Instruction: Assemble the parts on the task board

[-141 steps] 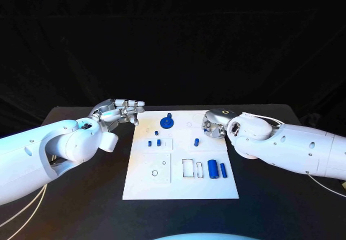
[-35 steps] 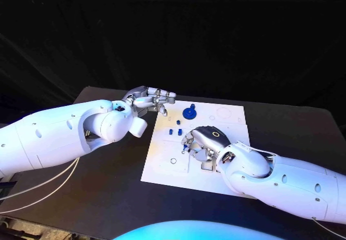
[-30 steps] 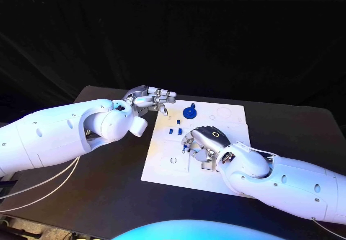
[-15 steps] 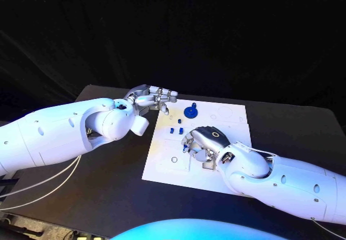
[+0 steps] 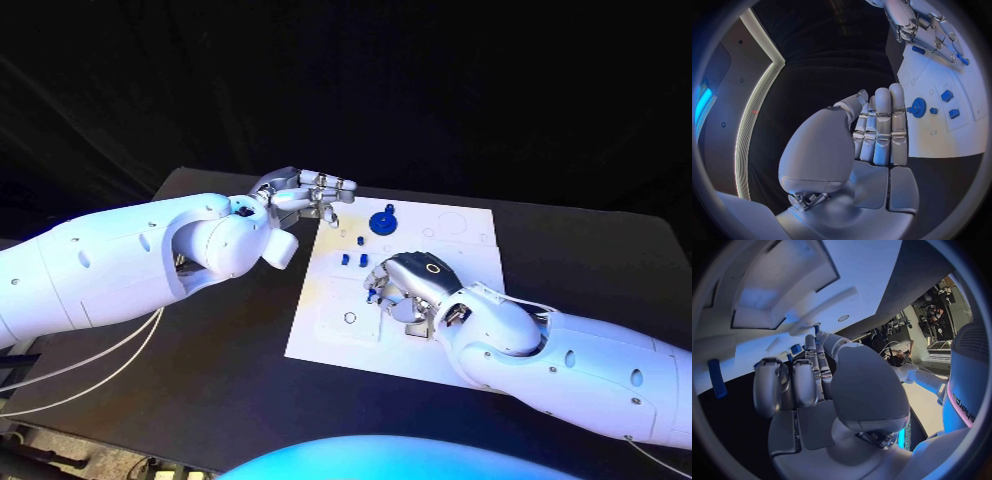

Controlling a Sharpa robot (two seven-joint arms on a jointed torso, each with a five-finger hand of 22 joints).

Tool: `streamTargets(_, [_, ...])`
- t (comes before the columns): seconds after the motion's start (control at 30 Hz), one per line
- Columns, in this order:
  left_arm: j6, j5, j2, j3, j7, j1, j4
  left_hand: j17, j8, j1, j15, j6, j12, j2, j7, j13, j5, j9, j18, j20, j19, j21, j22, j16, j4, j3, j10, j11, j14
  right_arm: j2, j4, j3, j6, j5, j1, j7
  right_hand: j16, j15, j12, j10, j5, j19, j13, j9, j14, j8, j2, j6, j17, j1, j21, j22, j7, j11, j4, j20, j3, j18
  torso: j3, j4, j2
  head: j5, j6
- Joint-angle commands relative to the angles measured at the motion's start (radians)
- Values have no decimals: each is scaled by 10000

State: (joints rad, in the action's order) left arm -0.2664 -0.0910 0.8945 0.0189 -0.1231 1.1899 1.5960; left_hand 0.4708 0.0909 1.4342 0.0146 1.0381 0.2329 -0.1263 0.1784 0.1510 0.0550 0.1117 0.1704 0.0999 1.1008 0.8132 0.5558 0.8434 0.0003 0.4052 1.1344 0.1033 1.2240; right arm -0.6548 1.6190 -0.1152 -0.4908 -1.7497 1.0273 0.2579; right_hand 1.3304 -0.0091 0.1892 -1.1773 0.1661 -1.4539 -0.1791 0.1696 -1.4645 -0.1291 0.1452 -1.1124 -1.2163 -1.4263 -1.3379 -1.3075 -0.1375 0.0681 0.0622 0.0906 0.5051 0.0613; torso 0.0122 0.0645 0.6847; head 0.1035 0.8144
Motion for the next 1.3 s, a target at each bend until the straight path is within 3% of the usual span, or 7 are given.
streamTargets(0.03, [103, -19, -17, 6, -57, 12, 3, -14, 7, -18, 10, -64, 35, -39, 20, -9, -36, -13, 135, -1, 42, -64, -14, 34, -47, -16, -57, -21, 51, -14, 11, -10, 220, -164, -15, -30, 10, -39, -6, -74, 35, -63, 9, 18, -350, -42, 2, -70, 1, 130, -28, -1595, 18, -21, 17, 17, 29, -91, 1, -1, 2, 10, 9])
streamTargets(0.73, [118, -19, -19, 6, -48, 12, -33, -14, 7, -18, 10, -64, 35, -39, 20, -9, -36, -13, 135, -1, 42, -64, -14, 34, -47, -16, -57, -21, 51, -28, 19, -11, 332, -174, -16, -98, 9, -45, -11, -114, 54, -64, 20, 32, -351, -55, 33, -101, 10, 267, -21, -1600, 38, -33, 37, 15, -35, -90, -3, -2, 0, 30, 29])
streamTargets(1.3, [125, -19, -17, 6, -42, 12, -13, -14, 7, -18, 10, -64, 35, -39, 20, -9, -36, -13, 135, -1, 42, -64, -14, 34, -47, -16, -57, -21, 51, 118, -157, -28, 944, -184, -17, 40, -9, -47, -30, -122, 37, -42, 35, 35, -345, -48, 66, -95, 38, 380, 31, -1583, 47, -35, 56, 14, -112, -79, -7, 6, 2, 30, 63])
